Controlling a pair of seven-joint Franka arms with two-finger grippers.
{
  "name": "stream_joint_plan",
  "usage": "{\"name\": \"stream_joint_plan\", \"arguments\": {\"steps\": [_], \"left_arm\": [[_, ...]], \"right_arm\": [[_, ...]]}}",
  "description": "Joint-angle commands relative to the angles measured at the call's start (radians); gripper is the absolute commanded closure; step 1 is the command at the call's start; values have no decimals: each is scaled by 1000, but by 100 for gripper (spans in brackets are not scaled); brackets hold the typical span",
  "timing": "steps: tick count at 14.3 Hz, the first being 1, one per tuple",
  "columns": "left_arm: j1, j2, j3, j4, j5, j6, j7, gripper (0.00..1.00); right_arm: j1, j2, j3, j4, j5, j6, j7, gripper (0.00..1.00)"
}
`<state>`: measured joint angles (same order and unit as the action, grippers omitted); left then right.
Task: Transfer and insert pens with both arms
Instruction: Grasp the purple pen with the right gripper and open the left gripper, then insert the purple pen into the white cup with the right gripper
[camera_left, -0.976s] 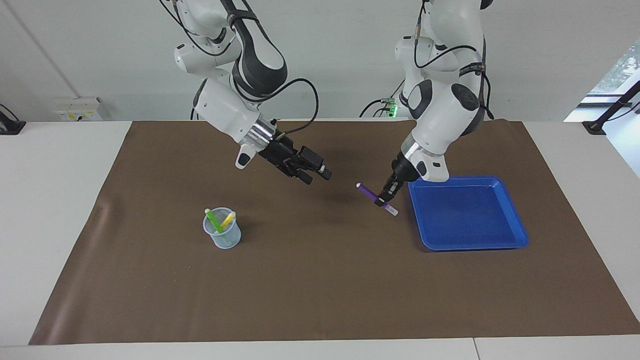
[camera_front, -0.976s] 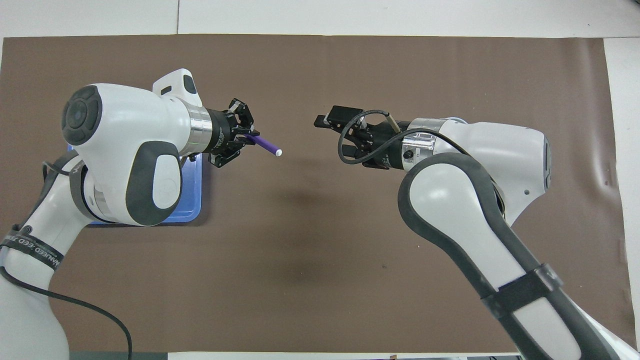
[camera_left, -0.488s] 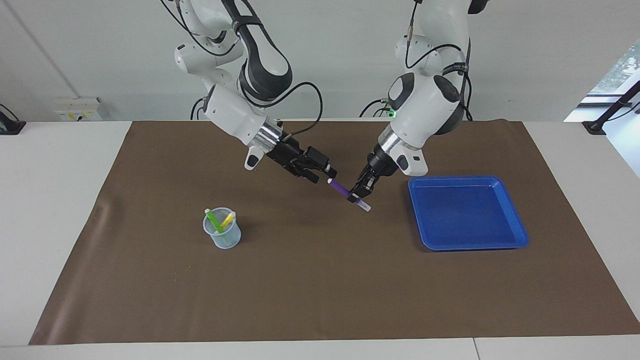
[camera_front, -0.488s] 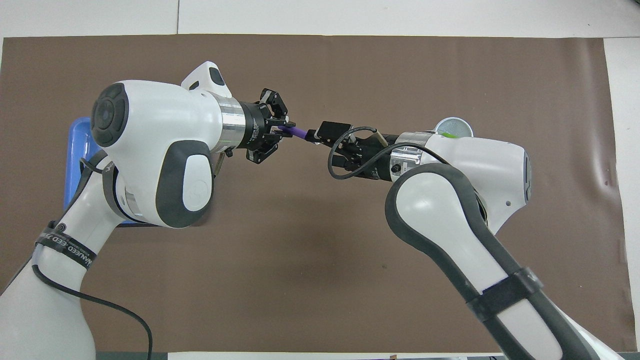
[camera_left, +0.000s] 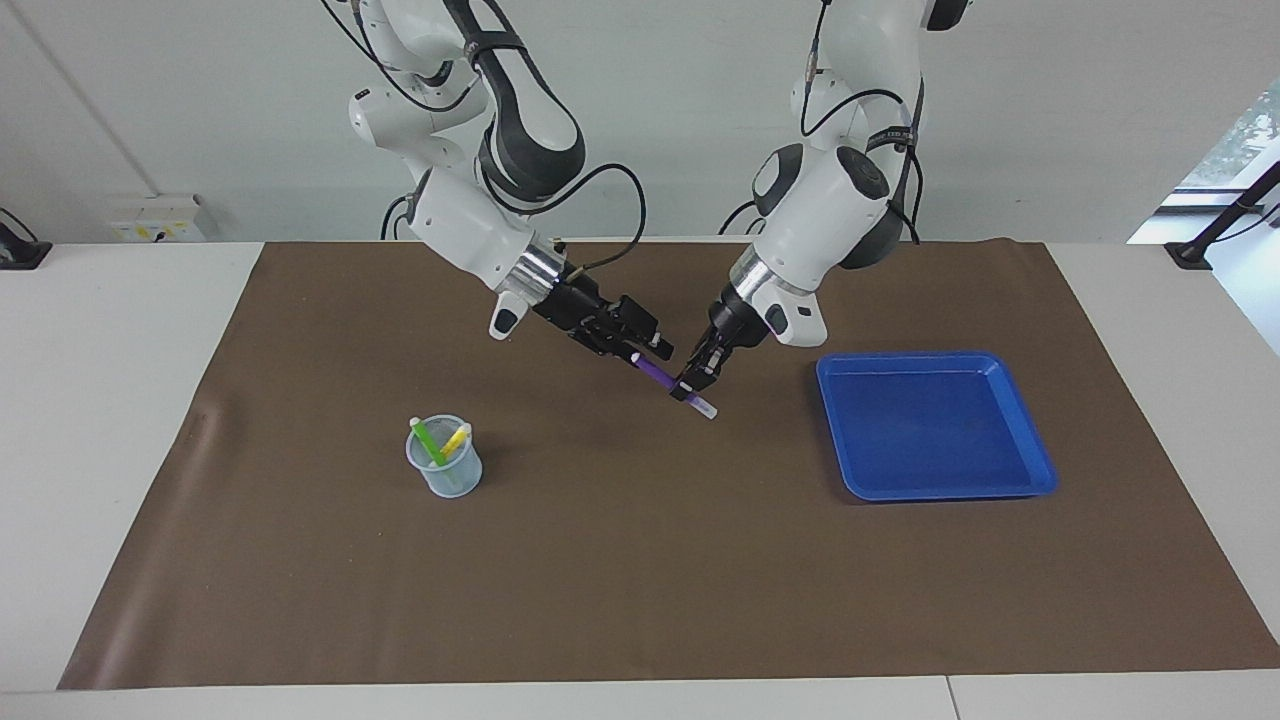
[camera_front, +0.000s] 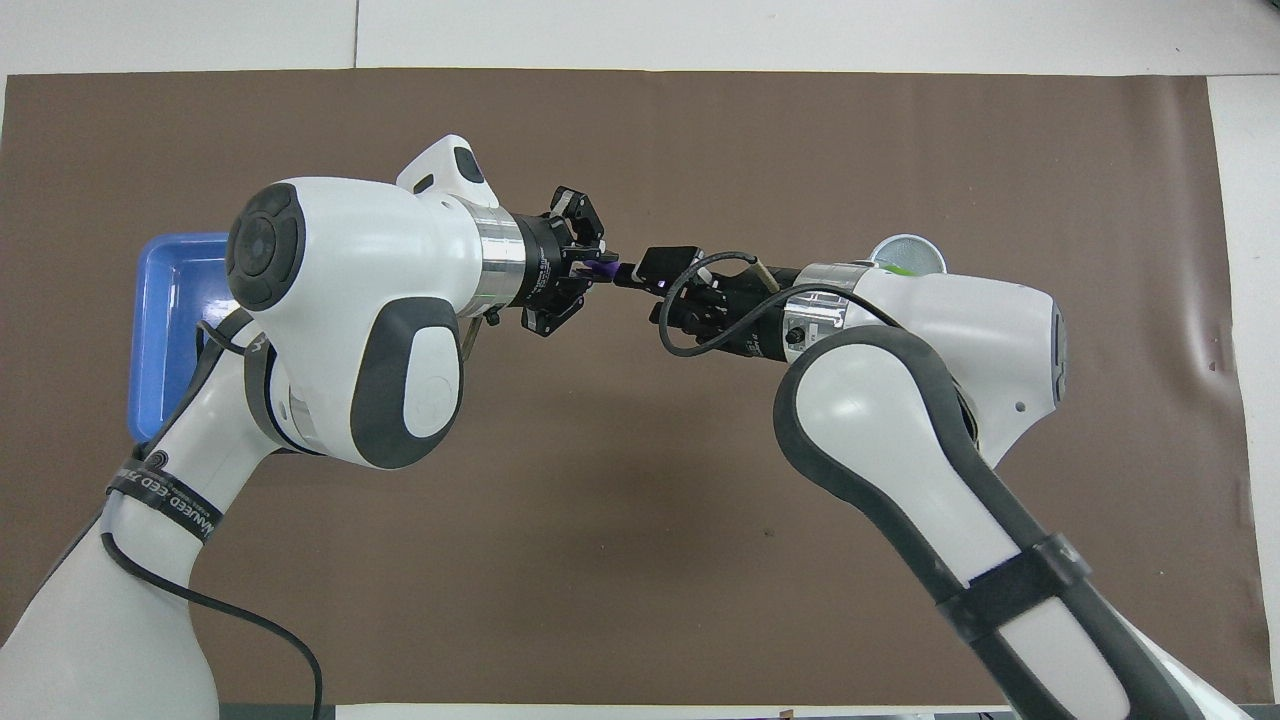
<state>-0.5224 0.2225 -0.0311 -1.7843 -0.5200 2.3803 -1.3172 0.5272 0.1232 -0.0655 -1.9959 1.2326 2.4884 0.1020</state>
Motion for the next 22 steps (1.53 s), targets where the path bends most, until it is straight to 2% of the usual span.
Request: {"name": "stream_joint_plan", "arguments": {"steps": [1,2,5,6,7,8,11,15,16,17,20,21,22], "left_arm": [[-17,9,14,6,-15,-1,-7,100],[-18,8,14,6,-15,-3,-7,100],[-18,8,14,6,-15,-6,-7,100],[-18,8,14,6,-15,-4,-7,100],[-18,8,14,6,-15,-6,-7,100],[-18,8,14,6,-15,-4,-7,100],[-19,8,14,3,-15,-4,-7,100],[-28,6,16,0,-15,-6,3,100],[-28,6,16,0,-12,-4,9,55],[-31,6,17,0,-3,-6,16,1],[-24,6,19,-4,6,-12,125,0],[-18,3,20,-7,17,-38,180,0],[-14,0,23,-12,50,-61,244,0]], "right_arm": [[-16,-22,4,-20,24,1,-21,41],[-18,-22,4,-20,24,1,-21,45],[-18,-22,4,-20,24,1,-21,48],[-18,-22,4,-20,24,0,-21,55],[-18,-22,4,-20,24,-2,-21,72],[-21,-23,4,-20,24,-11,-21,100],[-50,-27,4,-18,24,-57,-22,100],[-55,-27,4,-18,25,-60,-22,100],[-55,-27,4,-18,24,-60,-21,100],[-55,-27,4,-18,24,-60,-21,100],[-67,-22,-4,9,-4,-106,-27,100],[-108,-16,-5,38,-77,-171,-27,100],[-152,-7,-4,86,-219,-253,-25,100]]}}
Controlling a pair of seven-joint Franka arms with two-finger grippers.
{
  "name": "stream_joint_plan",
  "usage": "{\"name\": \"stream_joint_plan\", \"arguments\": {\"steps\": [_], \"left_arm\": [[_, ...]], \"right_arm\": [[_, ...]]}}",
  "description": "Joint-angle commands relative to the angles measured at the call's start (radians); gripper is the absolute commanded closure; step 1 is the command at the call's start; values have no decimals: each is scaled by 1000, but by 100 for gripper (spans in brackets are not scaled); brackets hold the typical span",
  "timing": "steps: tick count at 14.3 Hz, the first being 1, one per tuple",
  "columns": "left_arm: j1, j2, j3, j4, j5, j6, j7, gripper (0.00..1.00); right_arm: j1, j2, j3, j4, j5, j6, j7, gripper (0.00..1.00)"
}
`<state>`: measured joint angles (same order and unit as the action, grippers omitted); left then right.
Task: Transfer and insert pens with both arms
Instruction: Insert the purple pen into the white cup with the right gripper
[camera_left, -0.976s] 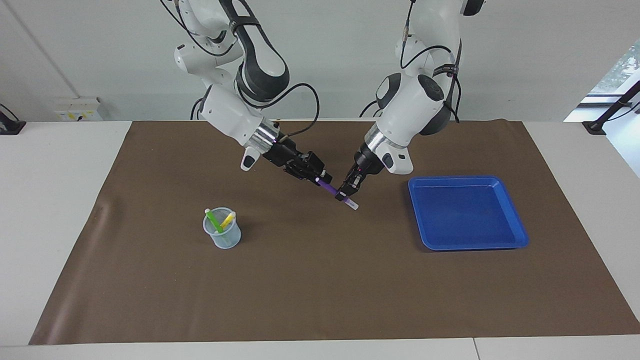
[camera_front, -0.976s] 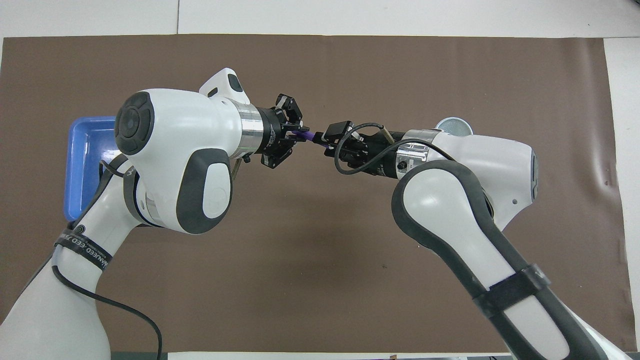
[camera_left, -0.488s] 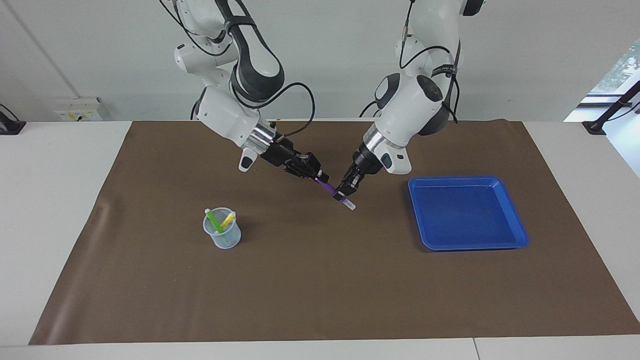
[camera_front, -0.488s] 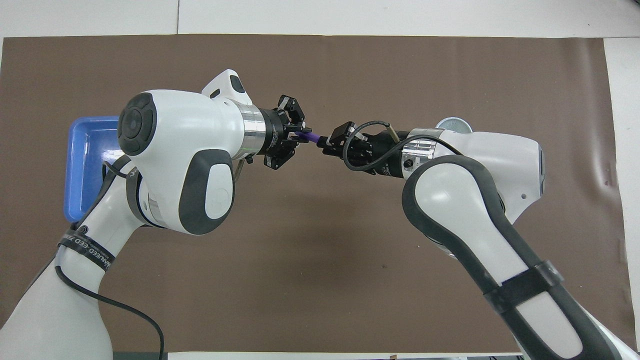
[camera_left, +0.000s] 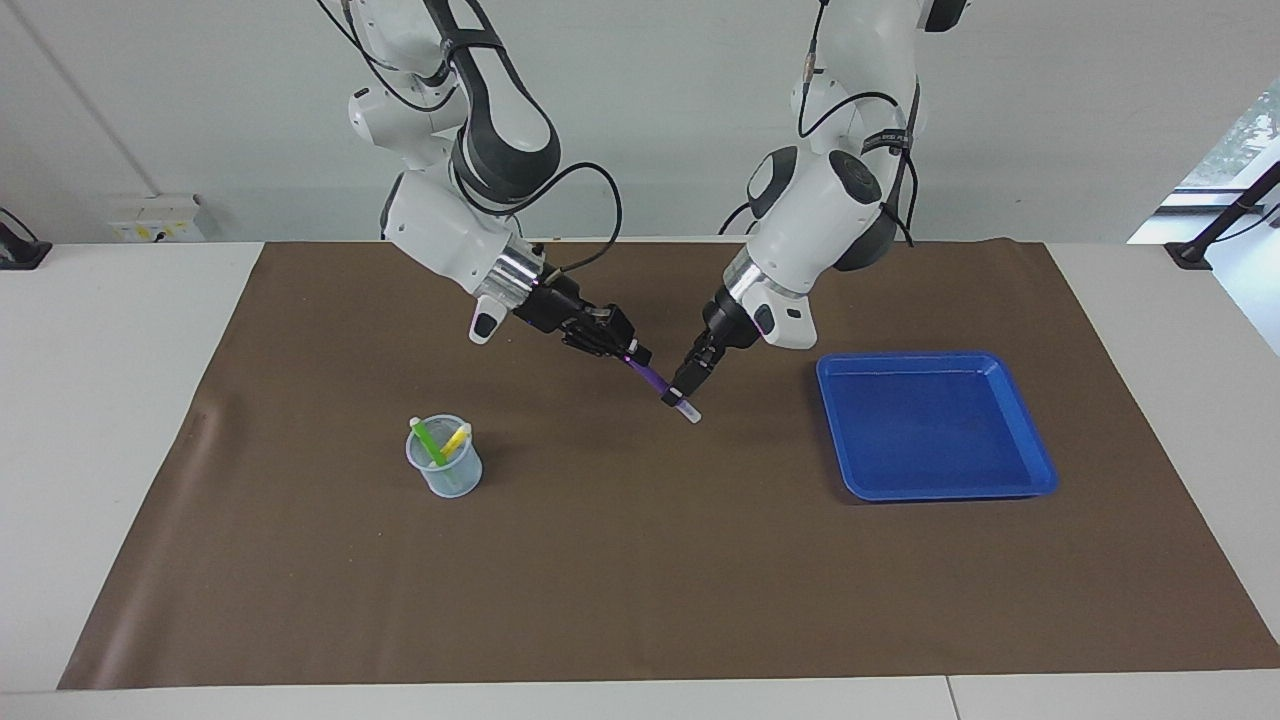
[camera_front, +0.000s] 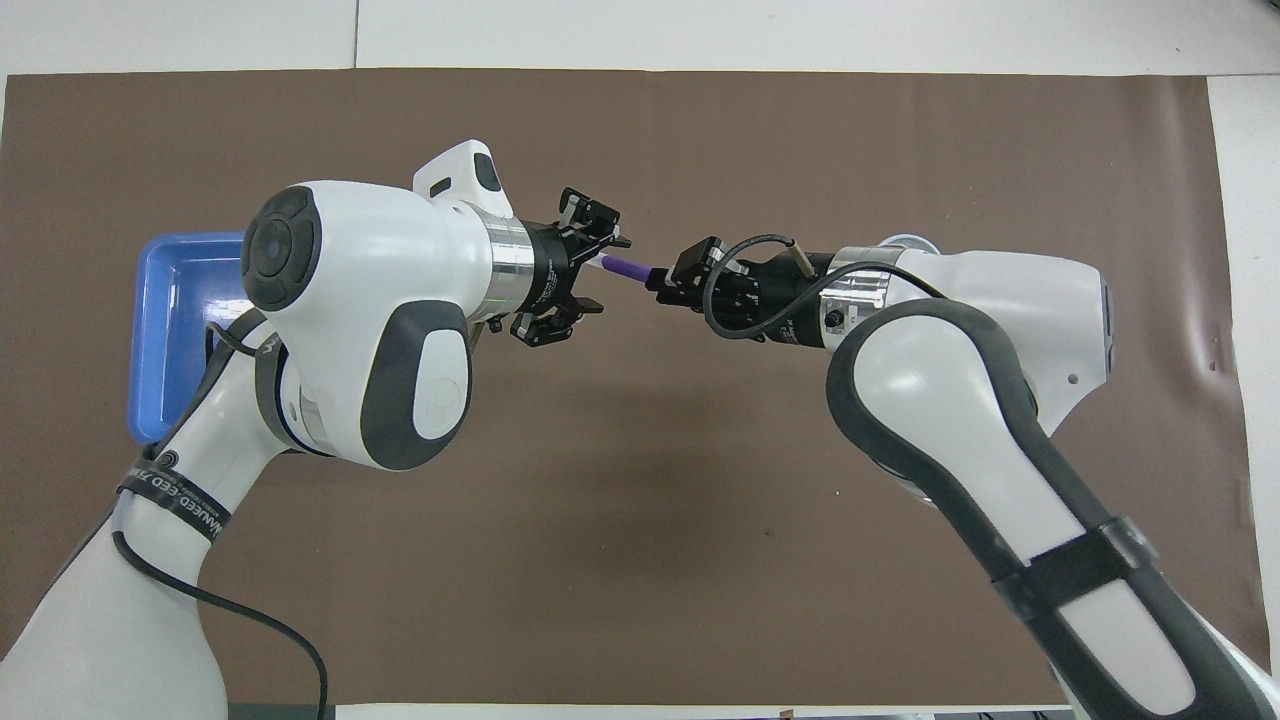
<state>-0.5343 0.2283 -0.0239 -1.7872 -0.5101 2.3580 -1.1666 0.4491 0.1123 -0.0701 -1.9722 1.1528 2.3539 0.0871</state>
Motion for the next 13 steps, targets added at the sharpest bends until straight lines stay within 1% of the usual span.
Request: {"name": "stream_joint_plan", "arguments": {"steps": [1,2,3,6,7,8,9,10,12,13], "left_arm": [[13,-10,18,-21,88,-55,172,0],[34,-14,18,-32,109,-69,218,0],[45,-21,18,-44,126,-81,258,0],[118,-41,19,-95,221,-85,445,0],[144,-47,18,-115,252,-91,505,0],[174,-53,18,-119,280,-101,566,0],[210,-55,18,-127,286,-102,635,0],[232,-61,19,-151,294,-102,727,0],[313,-83,19,-199,297,-100,904,0],[347,-86,19,-204,298,-105,982,0]], "right_arm": [[-117,10,1,114,-271,-212,-9,100],[-166,24,1,178,-418,-314,-12,100],[-205,32,3,232,-532,-400,-17,100],[-257,53,3,379,-799,-618,-122,100],[-257,53,3,392,-890,-648,-169,100],[-256,55,3,391,-980,-645,-228,100],[-256,58,3,380,-1025,-637,-269,100],[-256,56,3,372,-1039,-636,-280,100],[-254,50,3,346,-1076,-599,-306,100],[-254,47,3,334,-1091,-579,-326,100]]}}
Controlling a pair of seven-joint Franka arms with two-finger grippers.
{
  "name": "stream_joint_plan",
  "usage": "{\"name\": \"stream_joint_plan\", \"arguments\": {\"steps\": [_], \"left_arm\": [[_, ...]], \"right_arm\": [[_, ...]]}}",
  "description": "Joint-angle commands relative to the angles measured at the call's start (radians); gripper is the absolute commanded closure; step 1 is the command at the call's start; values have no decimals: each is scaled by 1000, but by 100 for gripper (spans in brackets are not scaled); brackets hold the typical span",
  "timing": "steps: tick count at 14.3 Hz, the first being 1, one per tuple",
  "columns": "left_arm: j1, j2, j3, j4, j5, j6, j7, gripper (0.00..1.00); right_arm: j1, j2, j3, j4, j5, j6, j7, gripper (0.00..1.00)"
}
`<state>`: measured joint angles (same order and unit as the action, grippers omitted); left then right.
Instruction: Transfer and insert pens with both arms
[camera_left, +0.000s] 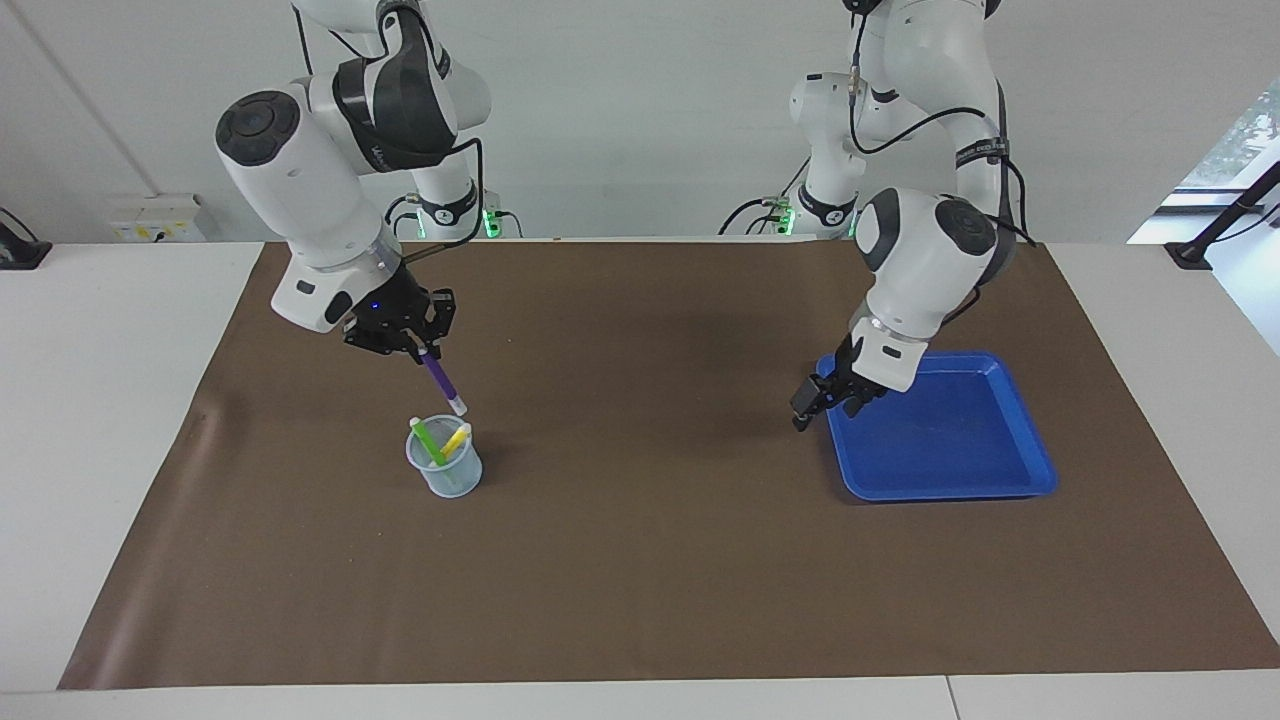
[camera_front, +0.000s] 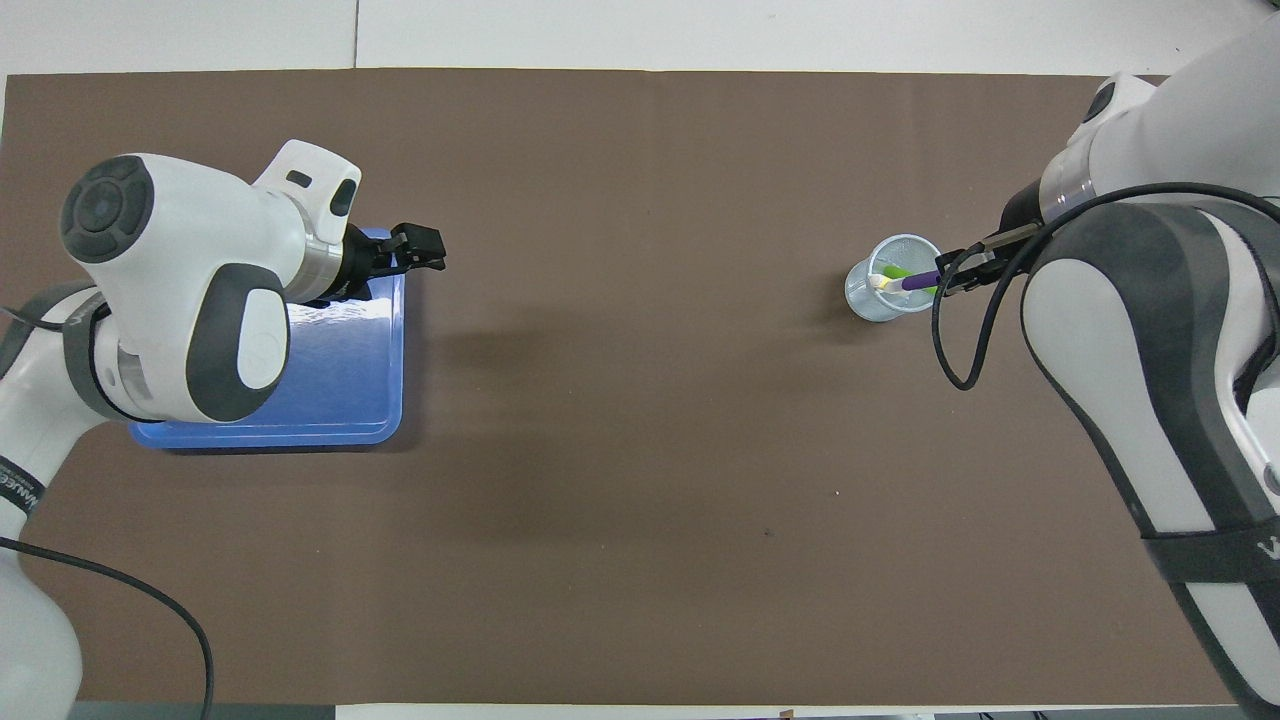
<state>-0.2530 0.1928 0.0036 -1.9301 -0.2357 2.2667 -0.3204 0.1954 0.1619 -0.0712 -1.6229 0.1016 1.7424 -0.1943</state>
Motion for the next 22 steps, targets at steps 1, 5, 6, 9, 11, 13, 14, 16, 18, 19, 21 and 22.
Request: {"name": "stream_joint_plan", "arguments": {"steps": [1,5,6,9,11,13,14,16,18,19,21,22], "left_arm": [[104,-52,-8,-60,24,-25,196,0],[195,-76,-10,-49,131,-107,331,0],[198,-88,-8,-50,134,-119,345,0],[231,-144,-8,-30,144,-217,395,0],[233,-180,-7,0,147,-294,403,0],[233,-199,-2,58,174,-387,405,0],[233,-197,-2,112,176,-457,405,0],[233,-182,-2,231,177,-576,406,0],[233,-181,-2,310,177,-662,406,0],[235,-184,-2,330,177,-693,406,0],[233,-197,-2,352,176,-746,405,0],[232,-210,-2,342,176,-756,403,0]], "right_arm": [[-1,-2,4,-28,-45,55,-53,100],[-11,-21,4,-130,-62,147,-77,100],[-11,-27,4,-149,-63,147,-77,100],[-19,-42,4,-183,-63,152,-77,100],[-19,-42,4,-183,-63,154,-77,59],[-21,-39,4,-167,-63,138,-77,0],[-24,-38,2,-151,-63,125,-77,0],[-25,-38,1,-105,-65,83,-77,0],[-39,-39,-1,-24,-66,-1,-77,0],[-45,-42,-2,10,-66,-41,-77,0],[-51,-62,-4,90,-110,-147,-73,0],[-51,-82,-4,100,-126,-177,-68,0]]}}
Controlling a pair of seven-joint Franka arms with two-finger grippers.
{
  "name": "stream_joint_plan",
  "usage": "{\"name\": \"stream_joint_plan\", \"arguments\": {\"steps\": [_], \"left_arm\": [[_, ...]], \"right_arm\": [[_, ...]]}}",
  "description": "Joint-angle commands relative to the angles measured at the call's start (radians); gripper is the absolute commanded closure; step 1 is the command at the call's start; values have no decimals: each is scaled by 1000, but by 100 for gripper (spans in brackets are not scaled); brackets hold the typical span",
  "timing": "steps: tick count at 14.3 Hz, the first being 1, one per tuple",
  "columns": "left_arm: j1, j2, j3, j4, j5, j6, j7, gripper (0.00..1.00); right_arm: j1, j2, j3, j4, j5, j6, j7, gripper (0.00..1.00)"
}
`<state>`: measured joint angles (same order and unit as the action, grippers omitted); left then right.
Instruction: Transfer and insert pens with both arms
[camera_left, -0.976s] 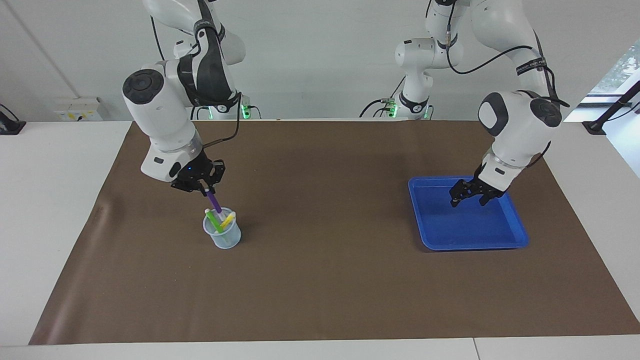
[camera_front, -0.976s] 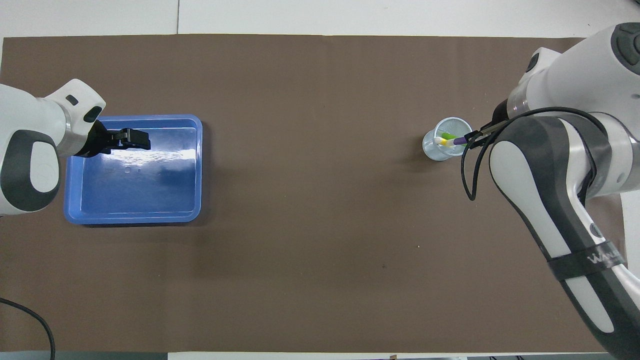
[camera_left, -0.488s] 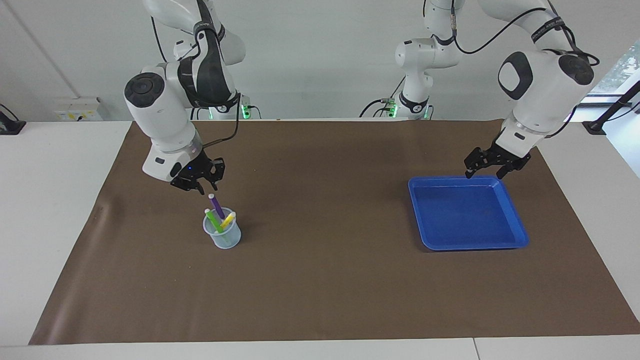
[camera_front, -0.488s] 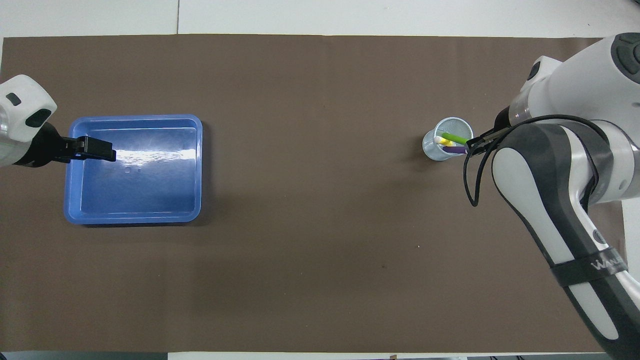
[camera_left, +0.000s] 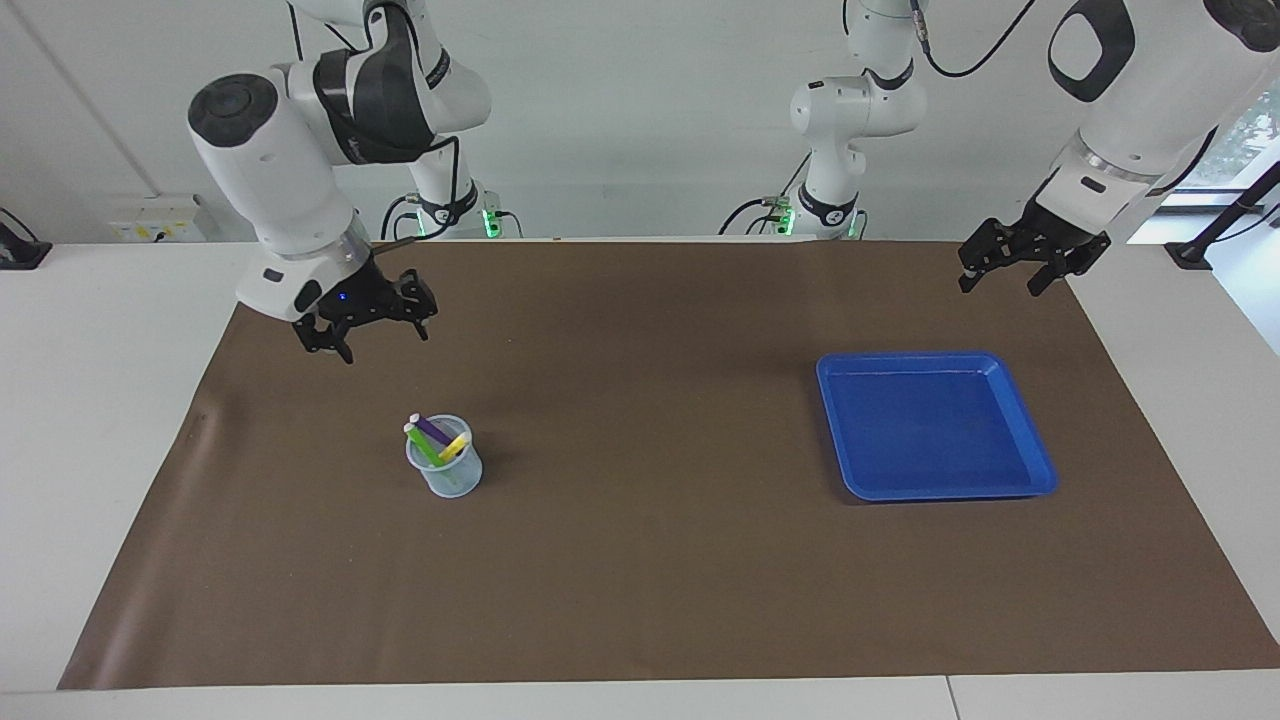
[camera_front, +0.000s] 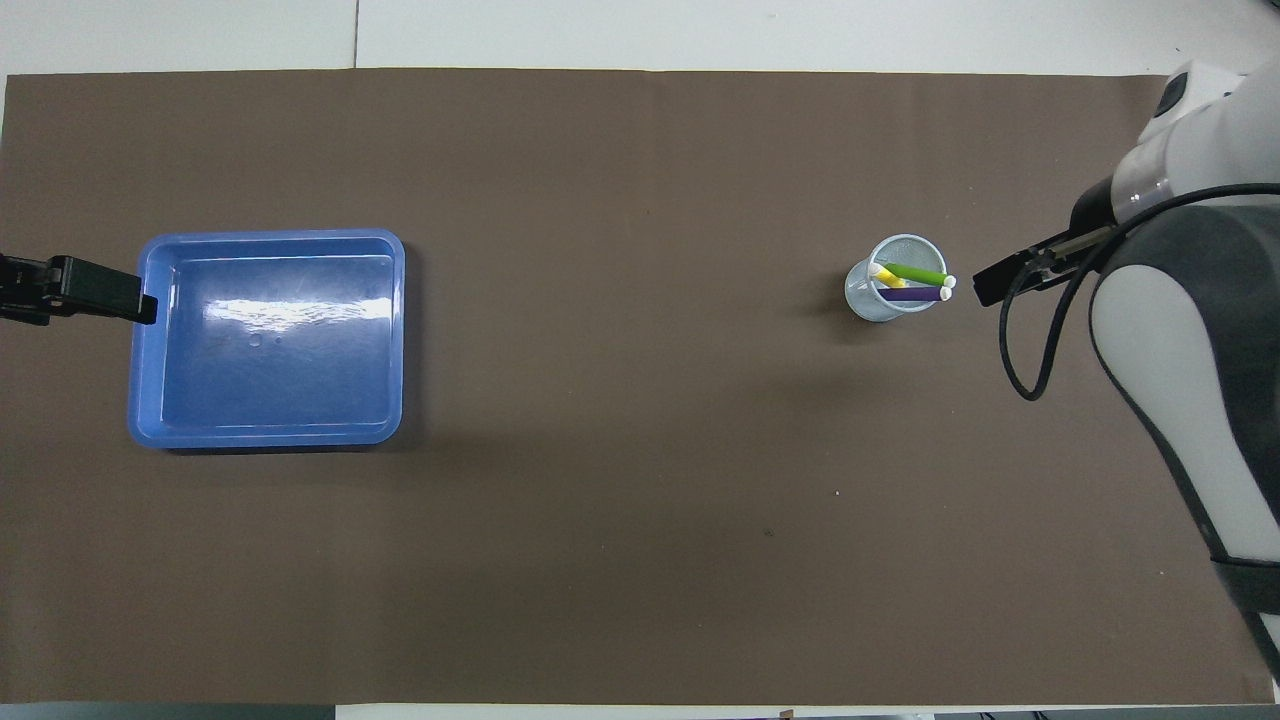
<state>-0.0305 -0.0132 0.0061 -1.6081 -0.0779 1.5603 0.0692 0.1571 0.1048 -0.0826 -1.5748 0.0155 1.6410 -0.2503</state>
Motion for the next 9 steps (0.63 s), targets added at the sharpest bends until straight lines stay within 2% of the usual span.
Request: {"name": "stream_joint_plan", "arguments": {"steps": [1,3,5,9], "left_arm": [[9,-26,-5,-2,18,-57,12,0],[8,-50,-5,-35,20,-57,15,0],[6,-51,-5,-33,21,-66,12,0],[-5,-33,-15,8,81,-69,17,0]], "right_arm": [[-13,-49,7,50,-45,-98,-11,0],[-30,-83,9,33,-46,-136,-9,0],[-94,-106,7,33,-31,-156,-21,0],[-117,-103,4,32,-54,-119,-14,0]]}}
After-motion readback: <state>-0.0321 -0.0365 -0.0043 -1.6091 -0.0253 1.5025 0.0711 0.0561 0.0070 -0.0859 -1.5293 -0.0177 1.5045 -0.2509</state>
